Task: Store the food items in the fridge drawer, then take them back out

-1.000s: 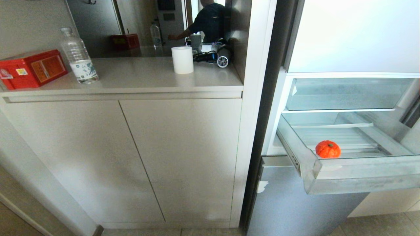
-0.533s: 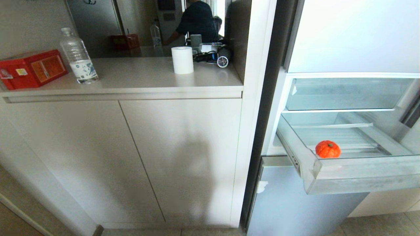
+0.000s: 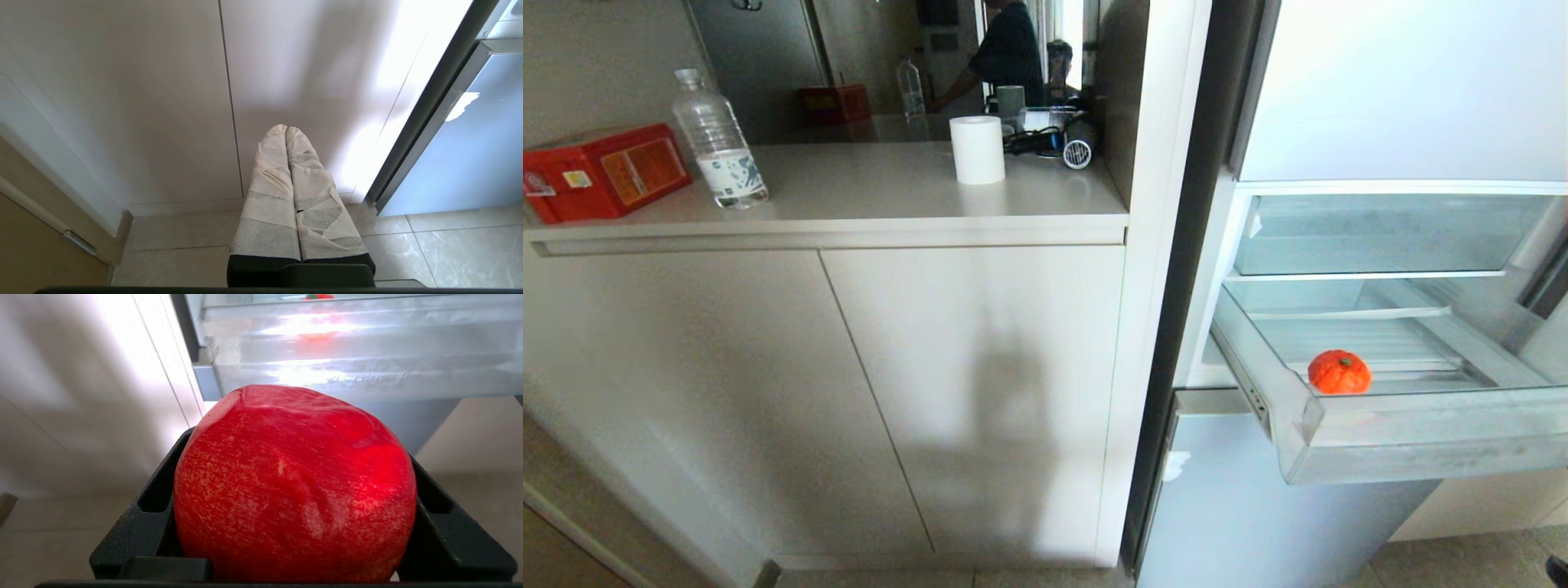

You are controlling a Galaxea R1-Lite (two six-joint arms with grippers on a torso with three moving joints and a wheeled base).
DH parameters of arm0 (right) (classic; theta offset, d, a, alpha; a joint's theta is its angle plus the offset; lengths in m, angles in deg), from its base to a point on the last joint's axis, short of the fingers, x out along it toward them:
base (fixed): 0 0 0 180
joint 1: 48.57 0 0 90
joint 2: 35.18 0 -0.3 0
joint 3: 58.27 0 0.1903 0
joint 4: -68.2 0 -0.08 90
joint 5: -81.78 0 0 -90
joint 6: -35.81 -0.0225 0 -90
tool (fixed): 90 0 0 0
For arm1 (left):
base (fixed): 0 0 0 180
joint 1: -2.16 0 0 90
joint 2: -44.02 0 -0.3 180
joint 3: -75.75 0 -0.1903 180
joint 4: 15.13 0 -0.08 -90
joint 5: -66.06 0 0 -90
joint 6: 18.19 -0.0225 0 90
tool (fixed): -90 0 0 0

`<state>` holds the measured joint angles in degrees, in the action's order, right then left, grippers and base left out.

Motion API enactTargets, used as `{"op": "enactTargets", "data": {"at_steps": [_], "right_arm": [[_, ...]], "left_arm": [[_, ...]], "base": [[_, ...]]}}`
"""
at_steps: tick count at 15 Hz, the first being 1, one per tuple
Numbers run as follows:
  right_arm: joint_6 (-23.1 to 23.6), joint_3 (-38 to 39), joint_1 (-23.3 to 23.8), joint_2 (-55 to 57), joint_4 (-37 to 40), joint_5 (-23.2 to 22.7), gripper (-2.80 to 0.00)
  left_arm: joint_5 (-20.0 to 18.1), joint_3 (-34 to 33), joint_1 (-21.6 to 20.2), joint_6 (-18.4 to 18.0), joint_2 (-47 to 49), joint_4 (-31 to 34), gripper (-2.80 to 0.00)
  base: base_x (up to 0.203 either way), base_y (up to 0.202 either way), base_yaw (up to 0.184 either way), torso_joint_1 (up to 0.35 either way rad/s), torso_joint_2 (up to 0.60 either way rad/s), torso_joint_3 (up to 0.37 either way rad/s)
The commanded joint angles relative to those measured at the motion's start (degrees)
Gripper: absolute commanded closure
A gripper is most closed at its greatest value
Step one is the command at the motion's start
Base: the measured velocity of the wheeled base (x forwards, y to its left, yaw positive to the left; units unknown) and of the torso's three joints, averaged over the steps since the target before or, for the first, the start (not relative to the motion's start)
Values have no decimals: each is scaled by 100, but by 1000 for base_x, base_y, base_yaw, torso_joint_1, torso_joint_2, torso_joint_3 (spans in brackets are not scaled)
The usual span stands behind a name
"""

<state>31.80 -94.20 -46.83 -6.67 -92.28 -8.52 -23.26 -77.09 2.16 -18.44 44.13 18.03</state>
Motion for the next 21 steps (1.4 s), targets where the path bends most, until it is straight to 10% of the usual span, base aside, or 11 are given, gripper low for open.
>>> {"op": "enactTargets", "data": {"at_steps": [1,21], "right_arm": [[-22,-372,146,1300,-11,-10,0],[-542,-5834,846,8905,-1969,-421,0]], "left_arm": [[3,-1,0,-1,-2,5,0],[3,-1,0,-1,-2,5,0]], "base": [[0,0,0,0,0,0],[0,0,0,0,0,0]]}}
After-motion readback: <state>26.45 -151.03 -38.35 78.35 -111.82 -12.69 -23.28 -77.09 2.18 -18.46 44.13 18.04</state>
